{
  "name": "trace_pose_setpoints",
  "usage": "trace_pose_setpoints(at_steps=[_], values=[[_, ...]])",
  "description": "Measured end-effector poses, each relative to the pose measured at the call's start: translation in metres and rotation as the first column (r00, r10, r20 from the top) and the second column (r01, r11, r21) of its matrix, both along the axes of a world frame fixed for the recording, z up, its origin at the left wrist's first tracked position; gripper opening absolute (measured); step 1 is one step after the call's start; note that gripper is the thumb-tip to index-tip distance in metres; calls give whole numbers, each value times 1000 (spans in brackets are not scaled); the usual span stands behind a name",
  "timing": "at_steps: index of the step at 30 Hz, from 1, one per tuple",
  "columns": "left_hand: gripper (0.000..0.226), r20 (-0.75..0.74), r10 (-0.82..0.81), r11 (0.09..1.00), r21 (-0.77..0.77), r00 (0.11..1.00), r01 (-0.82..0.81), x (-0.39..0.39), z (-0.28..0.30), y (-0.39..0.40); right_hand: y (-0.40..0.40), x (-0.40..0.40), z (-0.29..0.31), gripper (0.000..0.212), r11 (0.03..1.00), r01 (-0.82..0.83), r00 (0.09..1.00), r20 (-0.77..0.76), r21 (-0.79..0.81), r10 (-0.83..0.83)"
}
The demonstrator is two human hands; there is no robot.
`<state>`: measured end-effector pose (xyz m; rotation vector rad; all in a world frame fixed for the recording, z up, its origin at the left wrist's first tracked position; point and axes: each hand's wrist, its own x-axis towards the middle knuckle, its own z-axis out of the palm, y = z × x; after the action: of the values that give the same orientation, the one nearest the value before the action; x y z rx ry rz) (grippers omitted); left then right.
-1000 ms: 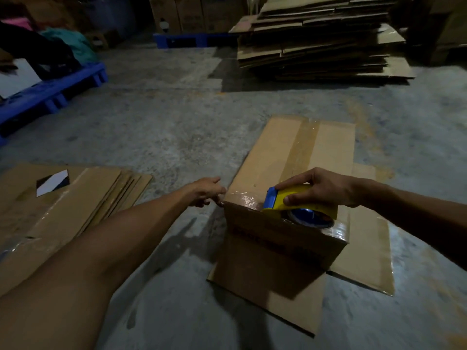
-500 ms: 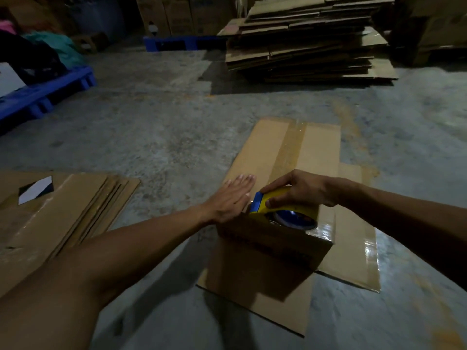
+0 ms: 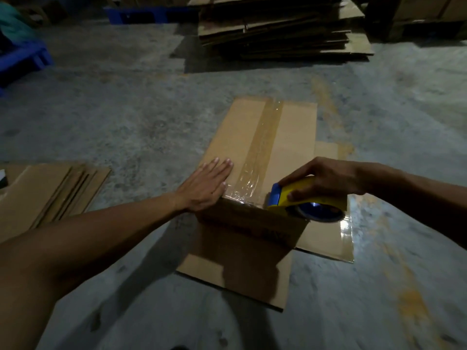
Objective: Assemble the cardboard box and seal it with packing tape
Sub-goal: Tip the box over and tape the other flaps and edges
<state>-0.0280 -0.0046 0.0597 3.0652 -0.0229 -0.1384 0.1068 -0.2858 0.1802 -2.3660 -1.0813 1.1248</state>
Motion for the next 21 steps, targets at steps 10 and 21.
trace_pose_setpoints(at_steps=[10, 21], values=[[56, 7, -30, 999, -10, 1000, 30, 23, 1, -62, 18, 0, 0, 40, 999, 49, 998, -28, -12, -49], [62, 4, -102, 992, 73, 995, 101, 42, 2, 13, 41, 2, -8, 46, 993, 84, 996, -42, 83, -81]])
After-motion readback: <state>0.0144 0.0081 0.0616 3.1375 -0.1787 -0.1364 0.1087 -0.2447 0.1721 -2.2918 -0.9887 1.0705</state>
